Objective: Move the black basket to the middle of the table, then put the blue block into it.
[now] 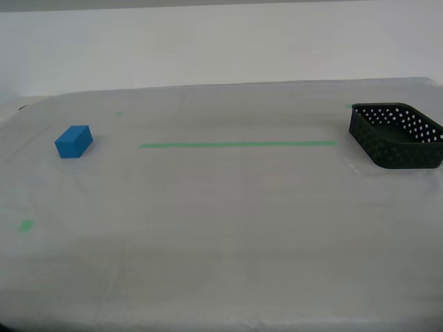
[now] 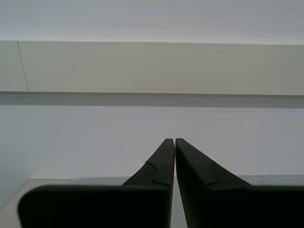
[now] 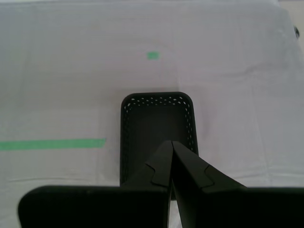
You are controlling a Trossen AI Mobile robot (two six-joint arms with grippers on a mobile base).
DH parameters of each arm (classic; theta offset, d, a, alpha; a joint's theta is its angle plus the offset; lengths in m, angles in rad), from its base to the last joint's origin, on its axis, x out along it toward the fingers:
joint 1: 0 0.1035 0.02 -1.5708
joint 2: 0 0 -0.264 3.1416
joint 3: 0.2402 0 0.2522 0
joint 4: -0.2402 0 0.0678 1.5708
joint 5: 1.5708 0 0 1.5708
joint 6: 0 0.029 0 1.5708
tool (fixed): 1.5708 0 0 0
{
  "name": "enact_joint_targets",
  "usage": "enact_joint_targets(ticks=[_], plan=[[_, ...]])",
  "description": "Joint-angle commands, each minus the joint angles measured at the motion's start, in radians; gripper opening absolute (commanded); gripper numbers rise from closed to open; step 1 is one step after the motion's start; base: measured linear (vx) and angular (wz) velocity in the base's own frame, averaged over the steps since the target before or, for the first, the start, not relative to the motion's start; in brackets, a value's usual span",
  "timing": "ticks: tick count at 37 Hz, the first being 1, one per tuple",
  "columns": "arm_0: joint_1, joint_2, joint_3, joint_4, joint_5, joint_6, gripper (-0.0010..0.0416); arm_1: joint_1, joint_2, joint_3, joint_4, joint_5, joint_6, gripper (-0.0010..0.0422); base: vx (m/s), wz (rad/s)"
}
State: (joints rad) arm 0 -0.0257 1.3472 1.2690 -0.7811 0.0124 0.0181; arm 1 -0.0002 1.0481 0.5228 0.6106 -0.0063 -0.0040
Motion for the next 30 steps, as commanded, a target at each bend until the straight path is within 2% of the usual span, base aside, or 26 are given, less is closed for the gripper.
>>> enact_joint_targets(ticks=[1,9,15,21,23,27,30], plan=[[-0.018,0.045,0.045,-0.034,-0.001,-0.008,-0.0001,0.000,0.000,0.000,0.005,-0.001,0.002,0.0000,0.000,0.000],[-0.072,0.142,0.160,-0.123,-0.072,-0.031,-0.0001,0.000,0.000,0.000,0.005,-0.001,0.002,0.0000,0.000,0.000],[-0.103,0.203,0.233,-0.187,-0.081,-0.053,-0.0001,0.000,0.000,0.000,0.005,-0.001,0.001,0.0000,0.000,0.000],[-0.131,0.269,0.297,-0.240,-0.146,-0.074,-0.0001,0.000,0.000,0.000,0.005,-0.001,0.002,0.0000,0.000,0.000],[-0.135,0.291,0.311,-0.253,-0.150,-0.076,-0.0001,0.000,0.000,0.000,0.005,-0.001,0.002,0.0000,0.000,0.000],[-0.137,0.345,0.346,-0.308,-0.149,-0.106,-0.0001,0.000,0.000,0.000,0.005,-0.001,0.002,0.0000,0.000,0.000],[-0.137,0.391,0.373,-0.343,-0.149,-0.116,-0.0001,0.000,0.000,0.000,0.005,-0.001,0.002,0.0000,0.000,0.000]])
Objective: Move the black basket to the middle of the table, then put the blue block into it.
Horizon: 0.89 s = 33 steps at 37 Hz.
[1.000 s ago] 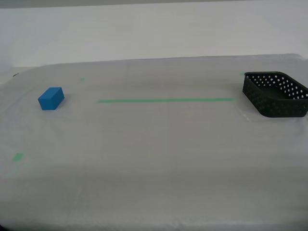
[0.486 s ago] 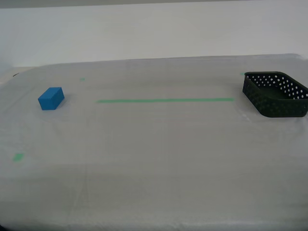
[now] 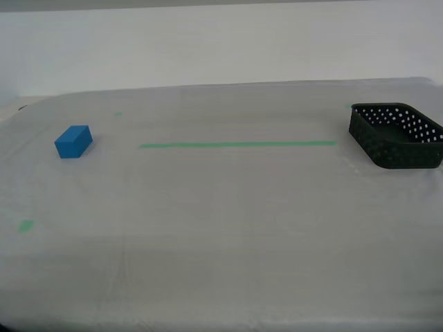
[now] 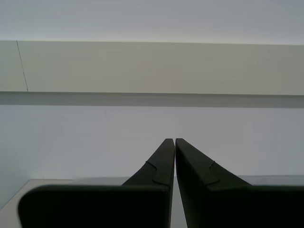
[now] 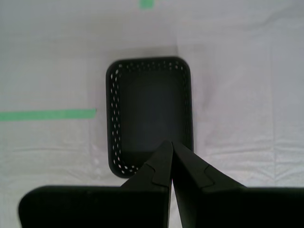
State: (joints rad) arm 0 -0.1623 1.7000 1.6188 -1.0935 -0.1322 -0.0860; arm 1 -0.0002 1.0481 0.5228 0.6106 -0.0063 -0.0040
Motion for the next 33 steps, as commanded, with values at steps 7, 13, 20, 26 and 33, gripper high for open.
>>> enact_joint_targets(ticks=[7,13,20,26,33], plan=[[-0.001,0.091,0.035,-0.039,0.002,-0.027,-0.0001,0.000,0.000,0.000,0.005,-0.001,0.002,0.0000,0.000,0.000],[-0.003,0.113,0.040,-0.038,0.082,-0.031,-0.0001,0.000,0.000,0.001,0.005,-0.001,0.002,0.0000,0.000,0.000],[-0.004,0.121,0.038,-0.012,0.107,-0.056,0.0000,0.000,0.000,0.001,0.005,-0.001,0.002,0.0000,0.000,0.000],[-0.002,0.120,0.039,0.002,0.105,-0.056,0.0000,0.000,0.000,0.000,0.005,-0.001,0.002,0.0000,0.000,0.000],[-0.002,0.120,0.037,0.009,0.106,-0.056,0.0000,0.000,0.000,0.000,0.005,-0.001,0.002,0.0000,0.000,0.000]])
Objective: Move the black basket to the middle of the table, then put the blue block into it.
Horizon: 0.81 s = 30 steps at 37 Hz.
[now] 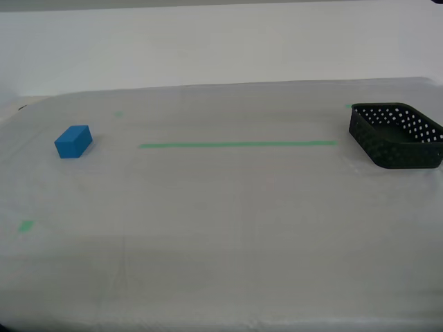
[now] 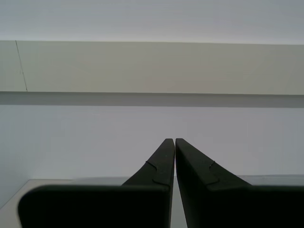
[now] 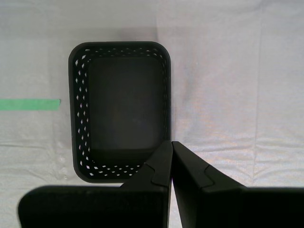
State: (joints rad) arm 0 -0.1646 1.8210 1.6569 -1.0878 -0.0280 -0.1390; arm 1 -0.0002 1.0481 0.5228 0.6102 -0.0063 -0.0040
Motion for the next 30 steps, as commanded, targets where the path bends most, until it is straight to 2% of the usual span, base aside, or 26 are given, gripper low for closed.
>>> enact_joint_targets(ticks=[1,12,30], plan=[[0.000,-0.001,-0.001,0.005,0.002,-0.001,0.0000,0.000,0.000,0.000,0.005,-0.001,0.002,0.0000,0.000,0.000],[0.000,-0.001,-0.001,0.002,0.003,0.013,0.0003,0.000,0.000,0.000,0.005,-0.001,0.002,0.0000,0.000,0.000],[0.002,0.000,-0.002,0.015,0.011,0.011,0.0010,0.000,0.000,0.000,0.005,-0.001,0.002,0.0000,0.000,0.000]])
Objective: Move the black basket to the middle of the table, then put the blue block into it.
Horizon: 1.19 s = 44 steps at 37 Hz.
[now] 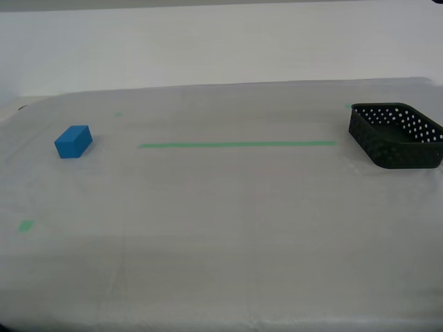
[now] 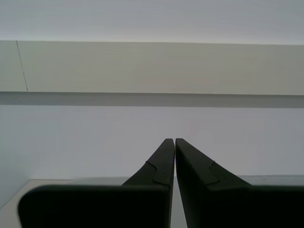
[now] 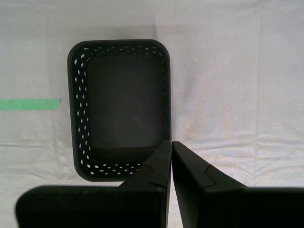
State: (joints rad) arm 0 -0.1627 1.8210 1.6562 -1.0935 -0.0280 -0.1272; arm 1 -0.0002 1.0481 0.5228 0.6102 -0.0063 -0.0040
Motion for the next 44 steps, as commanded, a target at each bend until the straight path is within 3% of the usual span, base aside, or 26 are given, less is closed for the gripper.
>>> enact_joint_targets(ticks=[1,5,8,14,26,30,33,39,44], plan=[[0.000,0.000,0.000,0.029,0.024,-0.001,0.0013,0.000,0.000,0.000,0.005,-0.001,0.002,0.0000,0.000,0.000],[0.002,0.000,-0.001,0.031,0.131,-0.018,0.0027,0.000,0.000,0.000,0.005,-0.001,0.002,0.0000,0.000,0.000],[0.002,0.000,-0.002,0.025,0.164,-0.025,0.0050,0.000,0.000,0.000,0.005,-0.001,0.002,0.0000,0.000,0.000],[0.002,0.000,-0.002,0.023,0.164,-0.020,0.0128,0.000,0.000,0.001,0.005,-0.001,0.002,0.0000,0.000,0.000],[0.005,0.000,-0.002,0.021,0.146,0.005,0.0352,0.000,0.000,0.000,0.005,-0.001,0.002,0.0000,0.000,0.000],[0.005,0.000,-0.002,0.019,0.082,0.008,0.0405,0.000,0.000,0.000,0.005,-0.001,0.002,0.0000,0.000,0.000],[0.005,0.000,-0.002,0.019,0.041,0.016,0.0389,0.000,0.000,0.000,0.005,-0.001,0.002,0.0000,0.000,0.000],[0.006,0.000,-0.002,0.020,0.040,0.018,0.0353,0.000,0.000,0.000,0.005,-0.001,0.002,0.0000,0.000,0.000],[0.006,0.000,-0.002,0.023,0.040,0.019,0.0352,0.000,0.000,0.000,0.005,-0.001,0.002,0.0000,0.000,0.000]])
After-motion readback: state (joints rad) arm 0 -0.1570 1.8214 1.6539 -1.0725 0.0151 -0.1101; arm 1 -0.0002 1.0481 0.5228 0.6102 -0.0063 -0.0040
